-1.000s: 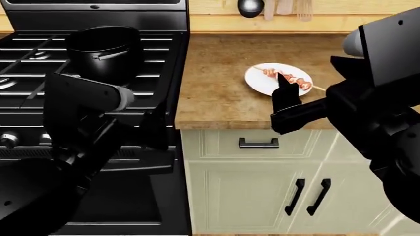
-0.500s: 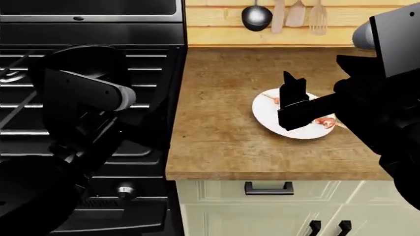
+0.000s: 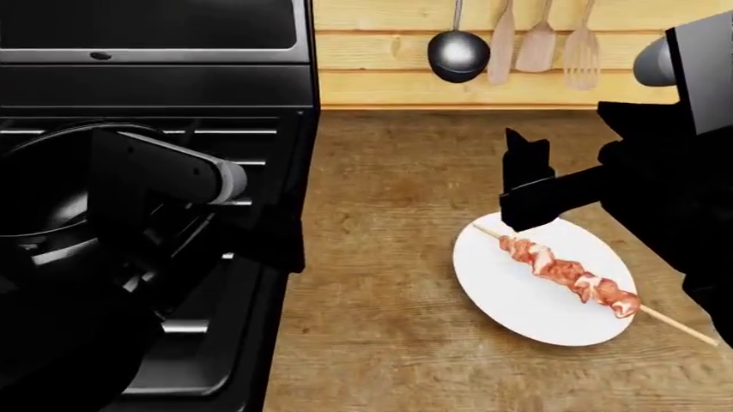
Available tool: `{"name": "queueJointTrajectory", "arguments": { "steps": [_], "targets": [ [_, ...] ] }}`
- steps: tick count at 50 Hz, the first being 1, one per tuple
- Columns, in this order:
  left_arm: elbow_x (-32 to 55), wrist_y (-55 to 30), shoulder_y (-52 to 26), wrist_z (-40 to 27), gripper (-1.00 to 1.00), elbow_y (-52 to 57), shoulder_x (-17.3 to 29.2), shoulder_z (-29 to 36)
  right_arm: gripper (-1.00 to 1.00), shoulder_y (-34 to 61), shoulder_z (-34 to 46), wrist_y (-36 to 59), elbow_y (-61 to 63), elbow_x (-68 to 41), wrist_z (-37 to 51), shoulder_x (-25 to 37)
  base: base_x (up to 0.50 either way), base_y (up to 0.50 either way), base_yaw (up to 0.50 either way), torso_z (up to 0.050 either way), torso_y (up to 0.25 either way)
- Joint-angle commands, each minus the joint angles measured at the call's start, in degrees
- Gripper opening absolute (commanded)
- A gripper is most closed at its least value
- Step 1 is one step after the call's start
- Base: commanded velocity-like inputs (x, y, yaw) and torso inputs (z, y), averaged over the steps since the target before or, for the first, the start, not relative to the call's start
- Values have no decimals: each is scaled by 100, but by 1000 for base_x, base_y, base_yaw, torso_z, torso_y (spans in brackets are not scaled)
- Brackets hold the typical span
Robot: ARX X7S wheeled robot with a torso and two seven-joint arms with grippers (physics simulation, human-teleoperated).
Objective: Frozen meat rests on a plate on the counter. Retrieve the meat and place it in a pot on a burner. Then turn the burner on.
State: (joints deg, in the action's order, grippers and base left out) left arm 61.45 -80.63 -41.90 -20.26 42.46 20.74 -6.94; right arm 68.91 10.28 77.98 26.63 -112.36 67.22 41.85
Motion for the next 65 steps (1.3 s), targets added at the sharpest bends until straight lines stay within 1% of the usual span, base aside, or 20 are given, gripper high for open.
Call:
{"name": "queueJointTrajectory", "arguments": {
  "steps": [1, 5, 8, 12, 19, 28, 31, 34, 38, 42, 47, 55, 65],
  "targets": [
    [80, 185, 7, 42, 100, -28, 28, 25, 100, 894, 476, 530, -836, -98, -568, 14, 0, 0, 0, 0, 0],
    [69, 309, 69, 113, 100, -49, 31, 44, 100, 1540, 744, 1027, -1443, 258, -1209, -132, 0, 0, 0, 0, 0],
    [23, 366, 75, 162, 100, -90, 52, 122, 100, 1822, 1043, 1144, -1627, 616, -1779, -109, 0, 0, 0, 0, 0],
    [-34, 433, 76, 201, 100, -126, 82, 207, 100, 2270, 1636, 1154, -1816, 1011, -2649, -22, 0, 0, 0, 0, 0],
    [-16, 451, 44, 145, 100, -142, 105, 234, 100, 3050, 2927, 1165, -1768, 1846, -4581, 185, 0, 0, 0, 0, 0],
    [66, 451, -27, 85, 100, -61, 141, 266, 100, 4137, 4469, 1081, -1848, 3087, -6546, 178, 0, 0, 0, 0, 0],
    [86, 435, -56, 62, 100, -62, 144, 309, 100, 4411, 4940, 1006, -1902, 3489, -7350, 155, 0, 0, 0, 0, 0],
    [153, 394, -144, 22, 100, -48, 146, 316, 100, 4635, 5349, 874, -2023, 3877, -7995, 108, 0, 0, 0, 0, 0],
    [240, 363, -176, -17, 100, -43, 137, 323, 100, 4703, 5809, 457, -2411, 4451, -8692, 9, 0, 0, 0, 0, 0],
    [296, 348, -200, -35, 100, -32, 157, 335, 100, 4600, 6205, 174, -2684, 4815, -9147, -54, 0, 0, 0, 0, 0],
    [342, 331, -211, -76, 100, -11, 189, 348, 100, 4467, 6377, 0, -2908, 4964, -9339, -126, 0, 0, 0, 0, 0],
    [327, 397, -182, -62, 100, -21, 262, 387, 100, 4225, 6476, -210, -3270, 5076, -9384, -161, 0, 0, 0, 0, 0],
    [294, 522, -115, -39, 100, -56, 304, 427, 100, 3862, 6392, -449, -3660, 5027, -9300, -238, 0, 0, 0, 0, 0]
  ]
}}
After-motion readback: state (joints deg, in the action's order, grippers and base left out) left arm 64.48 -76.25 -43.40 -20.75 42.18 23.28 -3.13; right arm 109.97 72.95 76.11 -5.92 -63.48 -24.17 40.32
